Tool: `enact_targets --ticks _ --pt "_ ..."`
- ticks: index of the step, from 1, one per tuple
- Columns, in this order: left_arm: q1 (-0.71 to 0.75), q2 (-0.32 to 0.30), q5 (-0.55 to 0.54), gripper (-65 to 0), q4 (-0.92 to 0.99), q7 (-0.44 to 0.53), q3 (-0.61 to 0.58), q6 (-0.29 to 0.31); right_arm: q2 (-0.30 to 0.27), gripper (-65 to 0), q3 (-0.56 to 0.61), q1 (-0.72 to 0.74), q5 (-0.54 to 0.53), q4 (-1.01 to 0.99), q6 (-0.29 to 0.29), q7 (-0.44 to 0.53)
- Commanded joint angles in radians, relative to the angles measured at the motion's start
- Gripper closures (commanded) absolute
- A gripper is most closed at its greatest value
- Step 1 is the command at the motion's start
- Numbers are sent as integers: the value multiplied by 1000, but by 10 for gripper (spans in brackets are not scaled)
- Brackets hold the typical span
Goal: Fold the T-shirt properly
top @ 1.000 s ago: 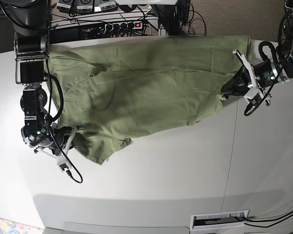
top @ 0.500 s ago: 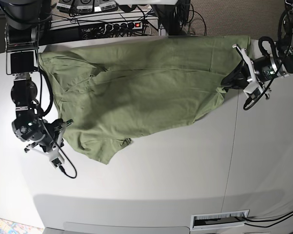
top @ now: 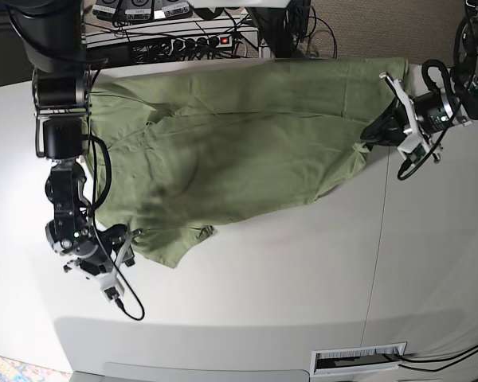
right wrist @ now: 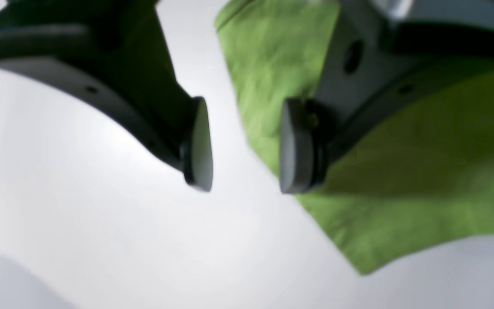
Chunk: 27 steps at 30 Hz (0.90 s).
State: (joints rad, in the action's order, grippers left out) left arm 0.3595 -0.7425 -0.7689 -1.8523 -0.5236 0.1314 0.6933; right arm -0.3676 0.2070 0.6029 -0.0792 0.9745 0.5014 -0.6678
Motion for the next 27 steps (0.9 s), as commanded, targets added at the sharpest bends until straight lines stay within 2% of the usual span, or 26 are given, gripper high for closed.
enact_targets --ticks 1,11,16,18,23,27 --pt "-5 -19 -16 0 -15 24 8 5 -14 -264 -7 46 0 -11 -3 35" --pt "-5 -19 -17 0 -15 24 8 5 -8 -263 -6 75 77 -233 -2 159" --pt "-5 -19 -17 0 -15 26 8 5 -6 -263 -6 63 65 -263 0 142" --pt "-5 -19 -16 0 -15 26 8 5 -6 -260 -5 47 24 -263 26 101" --pt "-5 -19 -16 0 -15 26 8 5 -6 -166 -5 10 -13 -262 66 14" --pt "-5 -19 -16 0 -15 26 8 5 -7 -49 -5 15 -82 -257 90 -68"
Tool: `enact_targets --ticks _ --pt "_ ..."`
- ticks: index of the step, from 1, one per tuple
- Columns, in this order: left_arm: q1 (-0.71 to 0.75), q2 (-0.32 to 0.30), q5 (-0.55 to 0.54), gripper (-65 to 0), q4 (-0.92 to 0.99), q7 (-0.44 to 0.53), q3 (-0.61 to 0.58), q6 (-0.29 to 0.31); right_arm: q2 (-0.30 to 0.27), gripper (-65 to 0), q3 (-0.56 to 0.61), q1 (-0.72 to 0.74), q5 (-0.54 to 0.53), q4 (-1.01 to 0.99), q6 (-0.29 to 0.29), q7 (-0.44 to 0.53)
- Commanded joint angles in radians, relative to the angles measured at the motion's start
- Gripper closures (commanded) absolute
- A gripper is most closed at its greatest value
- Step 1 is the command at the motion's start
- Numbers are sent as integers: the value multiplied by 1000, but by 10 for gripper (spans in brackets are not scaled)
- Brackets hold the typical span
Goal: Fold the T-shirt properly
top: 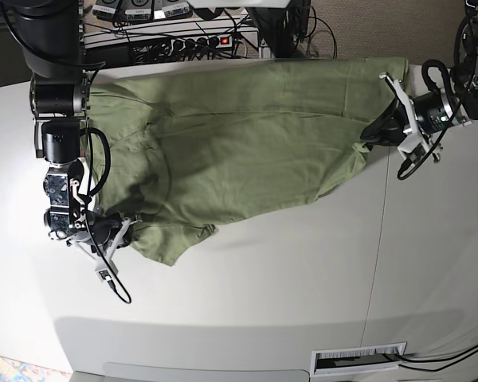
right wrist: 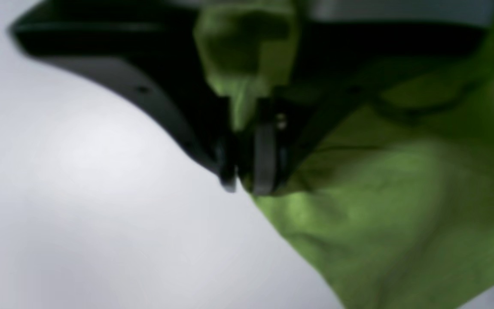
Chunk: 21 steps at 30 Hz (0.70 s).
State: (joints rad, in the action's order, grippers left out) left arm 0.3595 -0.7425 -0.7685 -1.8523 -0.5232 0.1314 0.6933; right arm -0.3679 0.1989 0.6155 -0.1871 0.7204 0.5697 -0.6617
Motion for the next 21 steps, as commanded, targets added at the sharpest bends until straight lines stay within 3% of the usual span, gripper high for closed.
enact_targets --ticks 1,7,21 --pt "-5 -19 -17 0 -15 26 8 5 -6 -21 3 2 14 5 26 -84" --pt "-5 -19 -17 0 -15 26 8 5 -9 0 3 2 -52 91 25 -175" --pt "-5 -20 -18 0 -15 25 8 5 -82 0 2 -3 -386 365 26 -446"
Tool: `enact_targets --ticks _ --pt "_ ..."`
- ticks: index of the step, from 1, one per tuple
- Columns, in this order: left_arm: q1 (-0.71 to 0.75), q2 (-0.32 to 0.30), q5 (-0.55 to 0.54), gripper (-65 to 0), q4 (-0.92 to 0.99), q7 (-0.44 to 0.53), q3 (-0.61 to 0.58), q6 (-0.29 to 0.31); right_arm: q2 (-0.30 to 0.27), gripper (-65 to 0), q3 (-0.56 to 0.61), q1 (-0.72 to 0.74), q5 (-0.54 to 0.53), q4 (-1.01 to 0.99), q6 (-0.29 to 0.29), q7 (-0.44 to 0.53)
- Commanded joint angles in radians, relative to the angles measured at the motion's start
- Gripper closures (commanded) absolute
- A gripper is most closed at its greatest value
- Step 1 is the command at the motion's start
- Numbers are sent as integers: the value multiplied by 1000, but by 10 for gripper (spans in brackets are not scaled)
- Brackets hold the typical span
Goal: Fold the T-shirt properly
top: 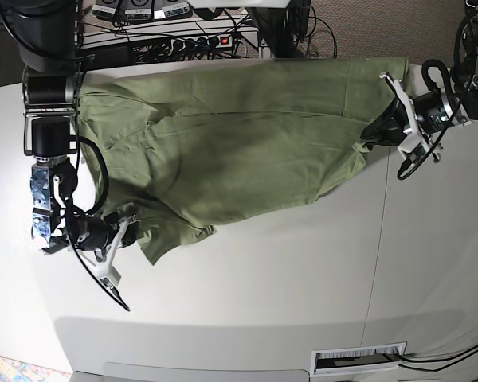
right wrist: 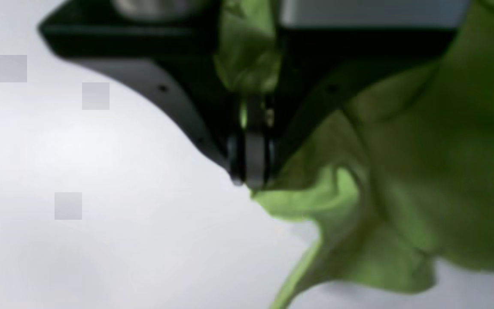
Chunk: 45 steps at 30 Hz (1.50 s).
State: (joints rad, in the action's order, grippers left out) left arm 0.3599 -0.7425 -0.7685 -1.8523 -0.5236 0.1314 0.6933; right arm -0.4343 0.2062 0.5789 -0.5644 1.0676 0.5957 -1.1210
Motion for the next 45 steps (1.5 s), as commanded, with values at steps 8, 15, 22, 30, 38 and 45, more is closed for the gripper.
enact_targets --ticks 8,15,22,30,38,45 --pt "-5 -20 -17 0 -34 22 10 5 -68 0 -5 30 -138 107 4 -134" --pt "-5 -20 -46 0 -166 -117 47 5 -99 0 -5 30 -248 145 41 -209" --pt "14 -20 -176 0 -238 -240 137 5 -120 0 -5 31 -301 155 63 -225" --pt "148 -20 -231 0 -239 -240 221 5 -145 0 -12 31 -299 236 92 -198" --pt "229 -20 -204 0 -239 -239 221 5 -183 0 -13 39 -280 236 102 -169" --pt "244 -20 -174 0 -239 -237 221 5 -266 0 -13 58 -246 236 102 -151"
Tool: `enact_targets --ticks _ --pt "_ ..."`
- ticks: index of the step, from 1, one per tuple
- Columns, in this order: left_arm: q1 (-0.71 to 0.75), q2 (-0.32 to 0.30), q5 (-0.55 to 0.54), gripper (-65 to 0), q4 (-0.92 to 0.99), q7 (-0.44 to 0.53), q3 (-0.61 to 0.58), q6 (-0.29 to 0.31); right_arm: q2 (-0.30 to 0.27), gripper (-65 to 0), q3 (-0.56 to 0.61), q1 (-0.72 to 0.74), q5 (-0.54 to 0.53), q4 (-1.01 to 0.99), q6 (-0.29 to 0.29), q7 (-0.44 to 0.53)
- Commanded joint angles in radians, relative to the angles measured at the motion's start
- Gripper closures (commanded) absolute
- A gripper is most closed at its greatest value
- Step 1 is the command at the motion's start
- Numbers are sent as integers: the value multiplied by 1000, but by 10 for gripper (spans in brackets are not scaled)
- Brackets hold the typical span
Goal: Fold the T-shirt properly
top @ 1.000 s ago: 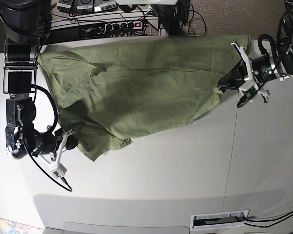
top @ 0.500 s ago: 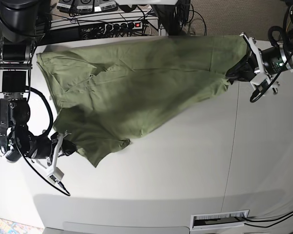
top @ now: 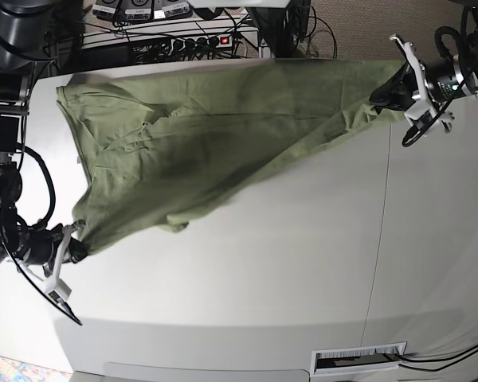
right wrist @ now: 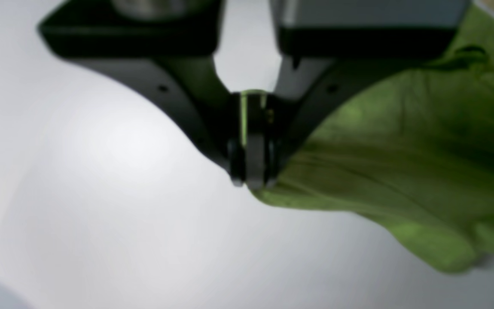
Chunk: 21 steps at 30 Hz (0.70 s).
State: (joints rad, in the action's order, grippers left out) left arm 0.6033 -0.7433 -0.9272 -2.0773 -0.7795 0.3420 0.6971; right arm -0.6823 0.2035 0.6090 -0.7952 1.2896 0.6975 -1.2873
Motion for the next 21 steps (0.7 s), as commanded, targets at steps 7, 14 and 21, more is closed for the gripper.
enact_targets --ticks 7,14,21 --pt "1 -19 3 0 -14 17 10 1 -33 0 -10 -9 -71 14 1 -29" --pt "1 -19 71 0 -13 16 10 1 -56 0 -10 -51 -110 14 1 -76" --pt "1 -19 71 0 -13 15 10 1 -80 0 -10 -89 -105 14 1 -74"
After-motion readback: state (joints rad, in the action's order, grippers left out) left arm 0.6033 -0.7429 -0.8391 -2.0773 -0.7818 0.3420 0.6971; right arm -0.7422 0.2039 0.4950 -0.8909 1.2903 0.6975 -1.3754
